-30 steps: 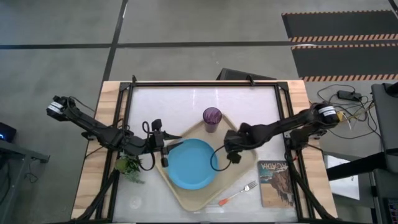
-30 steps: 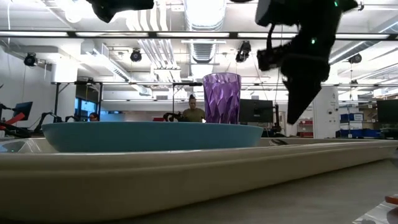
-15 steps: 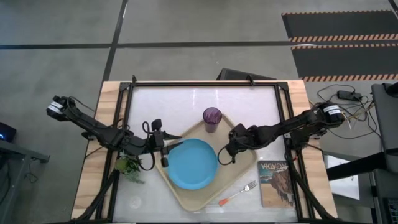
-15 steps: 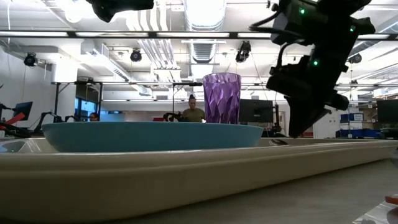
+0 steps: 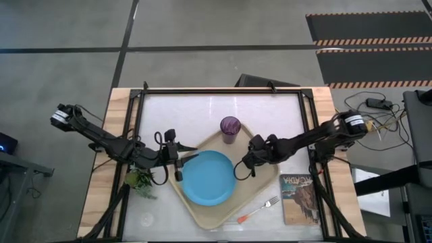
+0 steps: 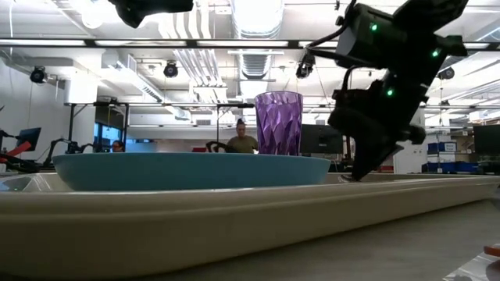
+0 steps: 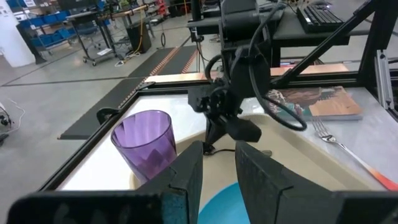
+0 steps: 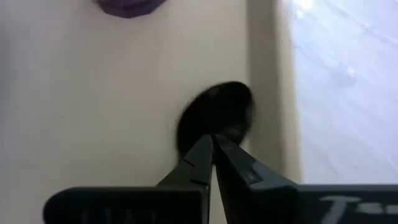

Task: Pick and place plate/cup/fork/spoon on tray
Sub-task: Put the spoon beside the blue plate on the light brown tray

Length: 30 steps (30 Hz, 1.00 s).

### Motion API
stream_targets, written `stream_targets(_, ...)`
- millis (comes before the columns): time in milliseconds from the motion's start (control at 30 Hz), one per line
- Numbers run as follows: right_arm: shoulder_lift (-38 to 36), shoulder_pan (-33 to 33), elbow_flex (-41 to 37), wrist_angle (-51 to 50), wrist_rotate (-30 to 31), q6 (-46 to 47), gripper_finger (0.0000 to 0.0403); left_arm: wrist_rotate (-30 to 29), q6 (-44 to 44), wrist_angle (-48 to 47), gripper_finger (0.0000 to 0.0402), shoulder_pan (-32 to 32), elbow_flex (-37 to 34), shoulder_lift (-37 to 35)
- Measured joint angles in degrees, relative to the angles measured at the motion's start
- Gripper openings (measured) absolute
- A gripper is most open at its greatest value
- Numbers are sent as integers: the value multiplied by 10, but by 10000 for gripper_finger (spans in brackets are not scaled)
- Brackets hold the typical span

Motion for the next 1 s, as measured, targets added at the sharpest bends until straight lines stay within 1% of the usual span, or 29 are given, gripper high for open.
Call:
stream_targets(200,40,0,0,55,4,-47,8,0,-3,-1,77,0,0,0)
stream_targets(367,52,0,1,104,0,-81,8,0,-3,-1,77,0,0,0)
stream_targets(600,45,2,13,109,-21,-91,8,0,-3,-2,77,0,0,0)
stream_targets(800,44,3,14,108,-13,-90,8,0,-4,-3,77,0,0,0)
stream_targets(1000,64,3,13,111,-8,-85,8,0,-4,-3,77,0,0,0)
